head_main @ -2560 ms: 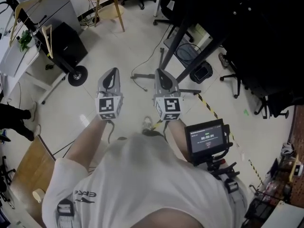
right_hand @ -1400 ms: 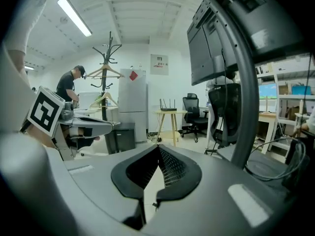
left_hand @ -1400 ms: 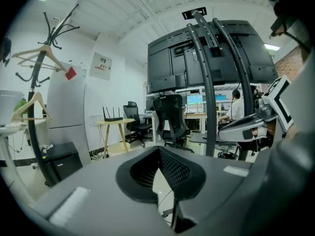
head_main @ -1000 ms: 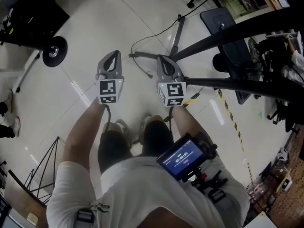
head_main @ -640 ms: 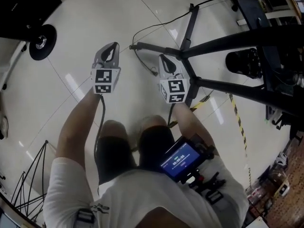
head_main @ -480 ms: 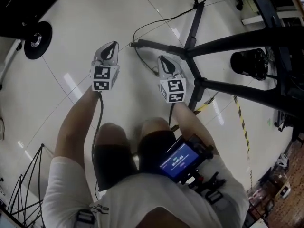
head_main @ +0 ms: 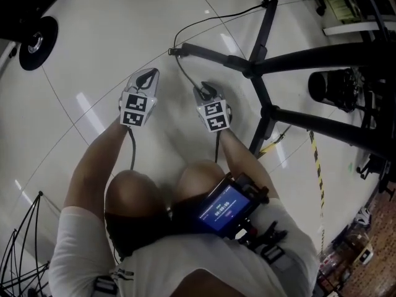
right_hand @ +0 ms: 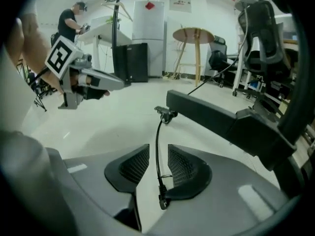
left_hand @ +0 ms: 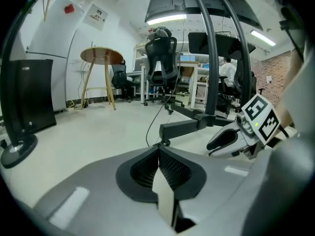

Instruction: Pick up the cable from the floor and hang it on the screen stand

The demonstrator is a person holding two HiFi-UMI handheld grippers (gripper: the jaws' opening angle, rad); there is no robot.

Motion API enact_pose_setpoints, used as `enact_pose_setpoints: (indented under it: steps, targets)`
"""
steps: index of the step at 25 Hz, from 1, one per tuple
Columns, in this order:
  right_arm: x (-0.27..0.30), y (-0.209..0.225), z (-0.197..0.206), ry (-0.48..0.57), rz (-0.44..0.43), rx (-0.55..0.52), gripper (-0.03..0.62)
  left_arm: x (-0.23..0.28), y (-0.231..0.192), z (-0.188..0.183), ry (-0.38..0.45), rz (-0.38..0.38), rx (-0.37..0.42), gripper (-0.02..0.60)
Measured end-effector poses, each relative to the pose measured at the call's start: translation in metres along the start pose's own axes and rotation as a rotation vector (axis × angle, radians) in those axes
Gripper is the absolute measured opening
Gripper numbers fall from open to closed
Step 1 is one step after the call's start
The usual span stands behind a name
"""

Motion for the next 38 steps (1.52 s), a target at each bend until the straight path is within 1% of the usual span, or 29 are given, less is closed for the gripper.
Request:
enact_pose_setpoints:
  steps: [4, 7, 8, 9, 10, 13, 18, 20, 22, 24, 27, 30, 31, 33, 34, 36, 38]
  targets:
    - [0.023, -0.008, 0.023, -0.114, -0.004, -0.117, 0.135, -0.014, -0.001, 0.016, -0.011, -0.011, -0.016, 0.003]
    - [0.035, -0.011, 0.035, -0.188, 0.017, -0.185, 0.125, -0.024, -0.004, 0.023, -0.013, -0.021, -0.027, 0.003]
    - [0.038, -0.012, 0.038, -0.204, 0.033, -0.213, 0.104, -0.026, -0.005, 0.025, -0.016, -0.024, -0.026, 0.003]
    - [0.041, -0.012, 0.039, -0.215, 0.05, -0.243, 0.062, -0.027, -0.006, 0.027, -0.019, -0.028, -0.026, 0.003]
    - [0.042, -0.013, 0.039, -0.222, 0.06, -0.273, 0.051, -0.028, -0.008, 0.028, -0.023, -0.033, -0.027, 0.003]
    - [0.042, -0.021, 0.034, -0.219, 0.048, -0.323, 0.04, -0.032, -0.012, 0.03, -0.03, -0.043, -0.027, 0.003]
    - [0.043, -0.052, 0.009, -0.147, -0.036, -0.37, 0.038, -0.04, -0.018, 0.026, -0.023, -0.066, -0.017, 0.003]
    - [0.041, -0.063, -0.002, -0.12, -0.063, -0.366, 0.038, -0.046, -0.019, 0.023, -0.014, -0.074, -0.008, 0.003]
    - [0.039, -0.068, -0.018, -0.094, -0.069, -0.344, 0.038, -0.055, -0.025, 0.014, 0.0, -0.086, 0.009, 0.003]
    - [0.034, -0.07, -0.039, -0.065, -0.064, -0.326, 0.038, -0.069, -0.038, 0.001, 0.022, -0.116, 0.02, 0.003]
    - [0.014, -0.068, -0.072, -0.027, -0.054, -0.304, 0.038, -0.092, -0.054, -0.025, 0.062, -0.182, 0.008, 0.003]
    - [-0.02, -0.056, -0.112, 0.011, -0.034, -0.274, 0.038, -0.113, -0.061, -0.064, 0.095, -0.222, 0.004, 0.003]
    - [-0.037, -0.051, -0.123, 0.018, -0.027, -0.272, 0.038, -0.12, -0.057, -0.079, 0.104, -0.227, -0.005, 0.003]
    - [-0.085, -0.04, -0.136, 0.003, -0.024, -0.277, 0.038, -0.138, -0.031, -0.098, 0.108, -0.219, -0.053, 0.003]
    - [-0.103, -0.035, -0.148, 0.003, -0.019, -0.276, 0.038, -0.148, -0.025, -0.11, 0.109, -0.214, -0.068, 0.003]
    - [-0.119, -0.026, -0.202, 0.047, 0.005, -0.259, 0.038, -0.166, -0.041, -0.154, 0.125, -0.219, -0.047, 0.003]
    - [-0.146, -0.015, -0.246, 0.083, 0.021, -0.249, 0.038, -0.183, -0.041, -0.196, 0.146, -0.222, -0.032, 0.003]
Point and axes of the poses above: the fingertips, and each gripper's own axes: x forward along the fingers, y to its right, z out of its underside, the point moved 5 cm from there along -x, backward along the fingers, and after that the axes turned 12 degrees about z, right-handed, at the moved point
